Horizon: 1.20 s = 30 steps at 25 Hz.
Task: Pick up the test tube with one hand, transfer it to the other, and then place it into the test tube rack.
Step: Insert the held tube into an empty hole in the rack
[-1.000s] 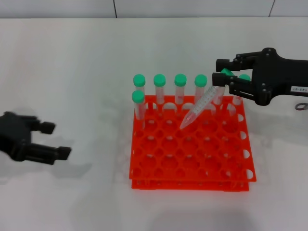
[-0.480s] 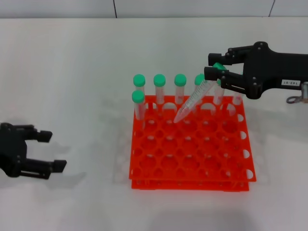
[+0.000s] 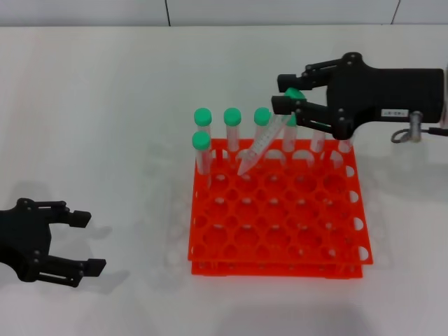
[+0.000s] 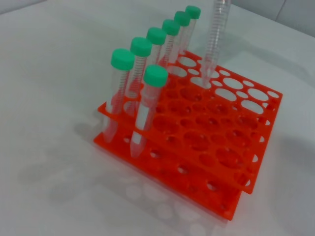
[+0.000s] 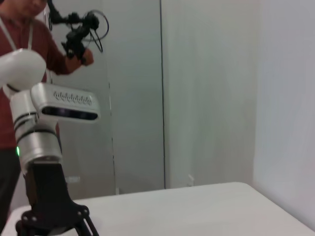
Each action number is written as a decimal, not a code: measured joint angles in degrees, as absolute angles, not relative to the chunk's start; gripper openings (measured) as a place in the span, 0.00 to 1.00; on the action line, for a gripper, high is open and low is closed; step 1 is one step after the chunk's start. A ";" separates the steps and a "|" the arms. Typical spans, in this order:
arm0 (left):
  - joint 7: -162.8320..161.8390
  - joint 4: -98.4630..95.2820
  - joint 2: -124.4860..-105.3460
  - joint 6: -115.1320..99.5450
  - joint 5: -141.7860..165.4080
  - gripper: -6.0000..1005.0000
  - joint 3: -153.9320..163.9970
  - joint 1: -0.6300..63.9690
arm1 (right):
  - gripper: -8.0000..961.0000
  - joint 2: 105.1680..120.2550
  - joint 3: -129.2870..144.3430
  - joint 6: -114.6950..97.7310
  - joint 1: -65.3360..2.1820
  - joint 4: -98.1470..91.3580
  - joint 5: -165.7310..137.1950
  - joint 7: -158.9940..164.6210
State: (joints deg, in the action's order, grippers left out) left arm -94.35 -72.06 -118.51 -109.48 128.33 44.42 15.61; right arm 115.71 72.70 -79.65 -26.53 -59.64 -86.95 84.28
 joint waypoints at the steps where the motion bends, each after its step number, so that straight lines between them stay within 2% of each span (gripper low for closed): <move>1: -94.10 -71.96 -118.53 -109.48 128.36 0.89 44.42 15.65 | 0.30 115.69 73.36 -78.91 -26.45 -60.28 -87.00 84.28; 30: -93.43 -69.53 -118.52 -109.04 128.40 0.89 44.38 17.24 | 0.30 115.79 82.71 -68.05 -26.24 -64.08 -87.25 79.83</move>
